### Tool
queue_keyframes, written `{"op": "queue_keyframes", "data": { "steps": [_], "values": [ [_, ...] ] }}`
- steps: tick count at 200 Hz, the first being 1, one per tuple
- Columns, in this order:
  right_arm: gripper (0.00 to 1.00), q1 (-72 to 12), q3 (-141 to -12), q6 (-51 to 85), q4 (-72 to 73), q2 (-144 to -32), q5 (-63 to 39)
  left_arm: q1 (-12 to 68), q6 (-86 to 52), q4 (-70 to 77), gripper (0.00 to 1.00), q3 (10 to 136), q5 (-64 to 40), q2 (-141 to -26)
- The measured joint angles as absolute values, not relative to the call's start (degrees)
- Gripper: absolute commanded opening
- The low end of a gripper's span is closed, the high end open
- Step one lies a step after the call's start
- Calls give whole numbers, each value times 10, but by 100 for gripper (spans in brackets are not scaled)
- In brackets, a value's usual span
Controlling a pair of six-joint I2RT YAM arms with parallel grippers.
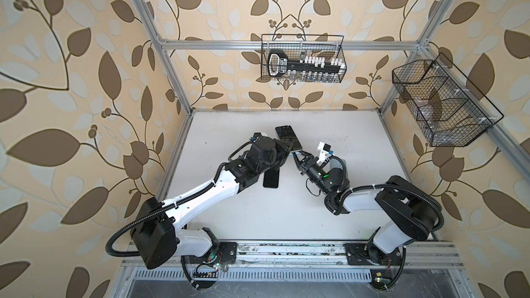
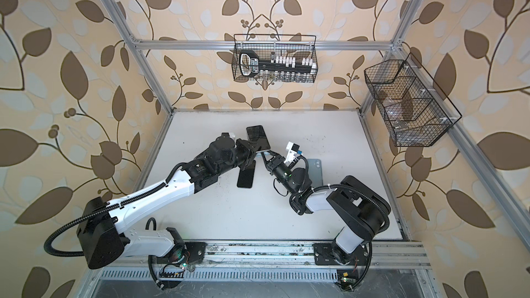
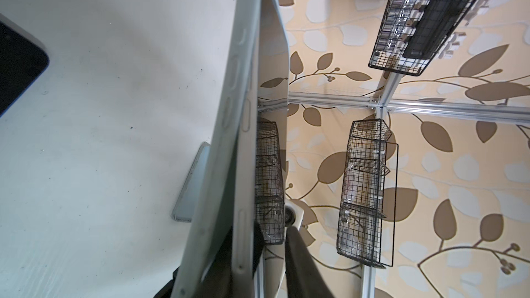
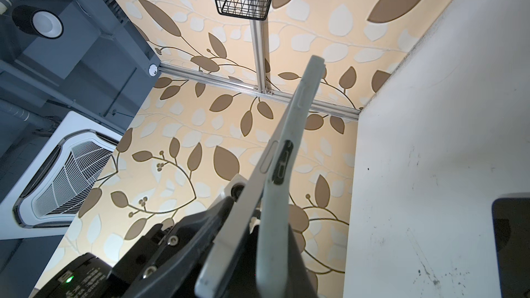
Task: Take the phone out of the phone case
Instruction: Remove the phone case from the phone.
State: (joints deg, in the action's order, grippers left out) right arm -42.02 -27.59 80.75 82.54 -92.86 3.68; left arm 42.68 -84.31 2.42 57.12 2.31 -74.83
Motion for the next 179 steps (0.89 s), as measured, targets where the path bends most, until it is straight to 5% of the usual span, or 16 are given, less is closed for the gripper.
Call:
{"op": "queue_keyframes", "data": {
  "steps": [80, 179],
  "values": [
    [0, -421, -276, 807, 817, -928, 36, 427, -845, 33, 0, 571, 27, -748],
    [0, -421, -277, 807, 797, -920, 37, 427, -854, 45, 0, 571, 17, -748]
  ]
}}
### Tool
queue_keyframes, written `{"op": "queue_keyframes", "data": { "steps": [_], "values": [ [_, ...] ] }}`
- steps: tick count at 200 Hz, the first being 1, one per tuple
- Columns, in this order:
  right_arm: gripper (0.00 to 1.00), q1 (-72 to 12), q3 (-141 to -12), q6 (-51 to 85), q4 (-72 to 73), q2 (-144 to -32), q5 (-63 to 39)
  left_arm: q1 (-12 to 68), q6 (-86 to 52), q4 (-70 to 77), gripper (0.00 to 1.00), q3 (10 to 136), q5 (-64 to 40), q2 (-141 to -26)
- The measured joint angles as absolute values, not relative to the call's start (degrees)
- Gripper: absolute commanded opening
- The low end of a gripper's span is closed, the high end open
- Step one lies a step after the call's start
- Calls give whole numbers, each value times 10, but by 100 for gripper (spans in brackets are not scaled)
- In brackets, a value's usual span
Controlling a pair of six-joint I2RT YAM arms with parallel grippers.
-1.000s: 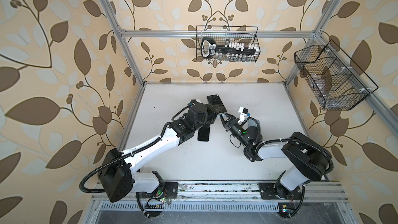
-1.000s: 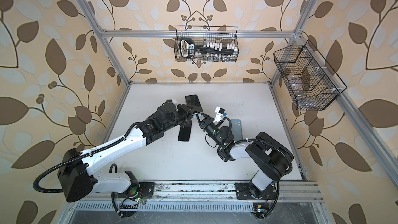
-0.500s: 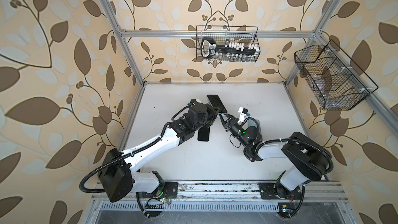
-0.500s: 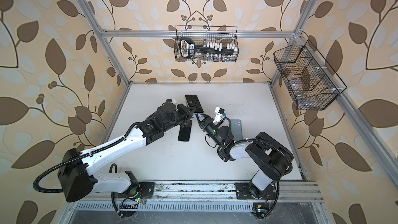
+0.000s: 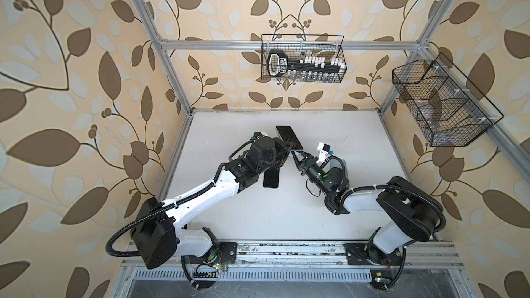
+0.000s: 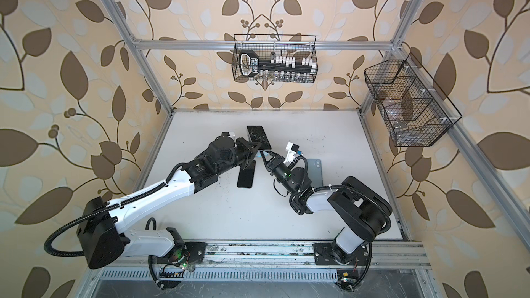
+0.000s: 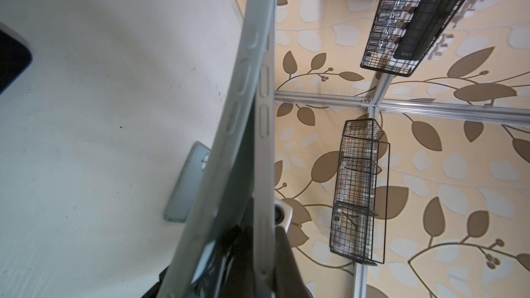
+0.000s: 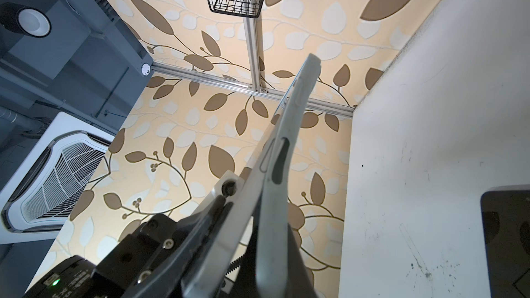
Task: Take the phone out of the phone case
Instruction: Remove the phone case from the phone.
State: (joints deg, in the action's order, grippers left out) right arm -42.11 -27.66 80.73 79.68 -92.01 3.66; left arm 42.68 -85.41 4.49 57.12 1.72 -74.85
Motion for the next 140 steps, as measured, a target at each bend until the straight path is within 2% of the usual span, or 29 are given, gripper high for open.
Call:
{"op": "queue_keyframes", "data": {
  "steps": [140],
  "values": [
    [0, -406, -295, 807, 772, -927, 20, 421, -868, 56, 0, 571, 11, -747]
  ]
}}
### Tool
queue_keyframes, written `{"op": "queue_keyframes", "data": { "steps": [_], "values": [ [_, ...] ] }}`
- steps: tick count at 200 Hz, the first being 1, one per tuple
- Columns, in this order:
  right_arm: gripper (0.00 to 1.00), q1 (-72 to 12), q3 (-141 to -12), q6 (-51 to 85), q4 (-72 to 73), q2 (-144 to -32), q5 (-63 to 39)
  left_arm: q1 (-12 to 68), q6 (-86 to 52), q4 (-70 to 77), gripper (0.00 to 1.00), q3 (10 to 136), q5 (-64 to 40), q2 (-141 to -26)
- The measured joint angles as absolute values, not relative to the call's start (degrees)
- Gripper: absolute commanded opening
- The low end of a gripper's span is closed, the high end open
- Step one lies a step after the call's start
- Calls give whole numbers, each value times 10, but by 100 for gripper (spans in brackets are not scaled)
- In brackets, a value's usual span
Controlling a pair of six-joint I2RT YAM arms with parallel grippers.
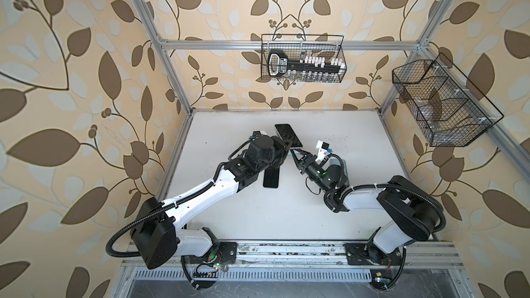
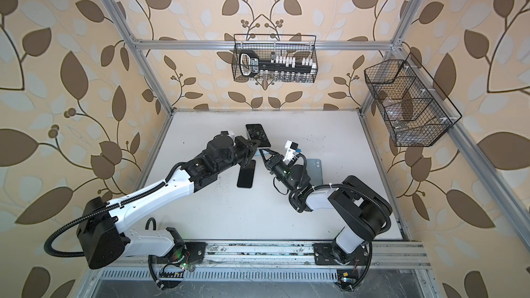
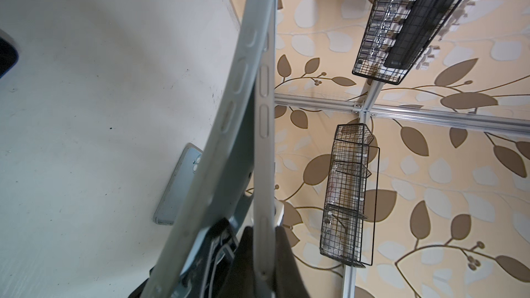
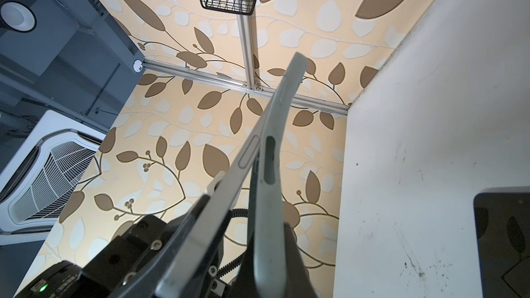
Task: Take the phone out of the phone case
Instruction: Remove the phone case from the phone.
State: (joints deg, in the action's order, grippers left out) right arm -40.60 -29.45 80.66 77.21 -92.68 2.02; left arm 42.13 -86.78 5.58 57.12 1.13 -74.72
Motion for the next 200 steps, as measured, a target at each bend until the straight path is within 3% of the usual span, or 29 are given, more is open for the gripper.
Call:
{"op": "queue_keyframes", "data": {
  "steps": [200],
  "values": [
    [0, -375, -303, 805, 756, -995, 15, 427, -901, 77, 0, 571, -43, -719]
  ]
}}
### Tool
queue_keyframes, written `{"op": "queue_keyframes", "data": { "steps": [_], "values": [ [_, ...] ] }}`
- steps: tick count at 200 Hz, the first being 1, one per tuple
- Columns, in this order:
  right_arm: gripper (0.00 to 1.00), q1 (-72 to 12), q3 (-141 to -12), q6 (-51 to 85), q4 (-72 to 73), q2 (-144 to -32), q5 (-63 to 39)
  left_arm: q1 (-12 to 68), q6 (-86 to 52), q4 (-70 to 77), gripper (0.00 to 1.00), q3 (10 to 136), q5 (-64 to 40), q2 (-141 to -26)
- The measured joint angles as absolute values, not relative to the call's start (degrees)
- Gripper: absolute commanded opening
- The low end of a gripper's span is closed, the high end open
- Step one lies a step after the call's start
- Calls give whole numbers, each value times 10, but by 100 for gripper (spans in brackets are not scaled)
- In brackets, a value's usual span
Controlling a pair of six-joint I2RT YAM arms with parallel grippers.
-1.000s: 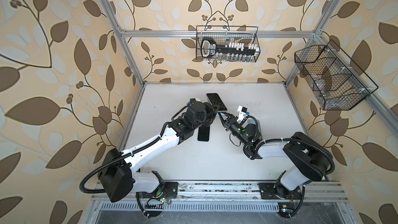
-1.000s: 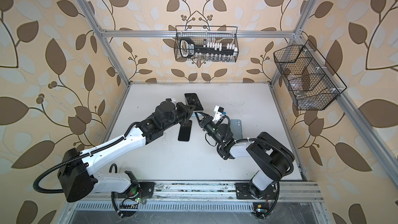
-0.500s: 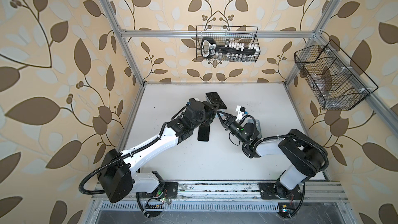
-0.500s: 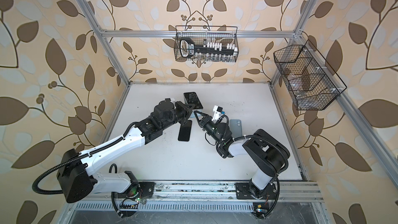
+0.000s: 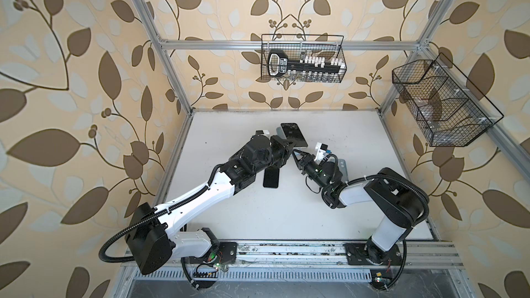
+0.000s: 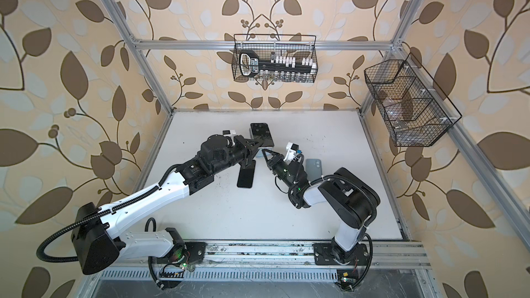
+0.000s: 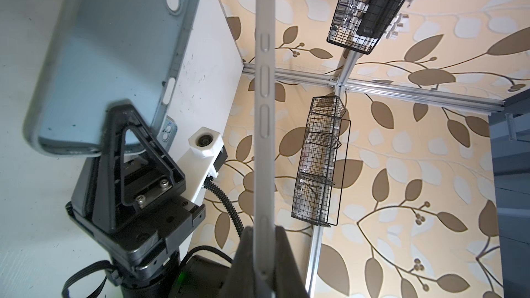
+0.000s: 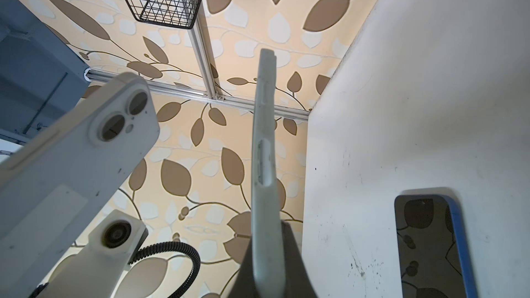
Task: Take the phone out of the phone case
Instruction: Remove the phone case from the phone.
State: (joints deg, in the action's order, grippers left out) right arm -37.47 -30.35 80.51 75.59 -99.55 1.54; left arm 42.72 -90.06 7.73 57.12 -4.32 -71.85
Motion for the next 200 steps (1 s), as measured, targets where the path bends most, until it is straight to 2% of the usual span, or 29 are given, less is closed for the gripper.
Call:
{"op": "queue_keyframes", "data": {
  "steps": [57, 118, 154, 200],
  "values": [
    [0, -371, -300, 795, 732, -979, 17, 427, -886, 70, 0, 571, -43, -714],
    [0, -316, -251, 765, 625, -834, 19, 427, -852, 57, 0, 571, -38, -684],
    [0, -239, -192, 745, 534, -701, 10, 417, -838, 51, 0, 571, -41, -682],
    [0, -72, -137, 703, 352, -517, -50, 373, -803, 30, 0, 571, -67, -675]
  ]
}}
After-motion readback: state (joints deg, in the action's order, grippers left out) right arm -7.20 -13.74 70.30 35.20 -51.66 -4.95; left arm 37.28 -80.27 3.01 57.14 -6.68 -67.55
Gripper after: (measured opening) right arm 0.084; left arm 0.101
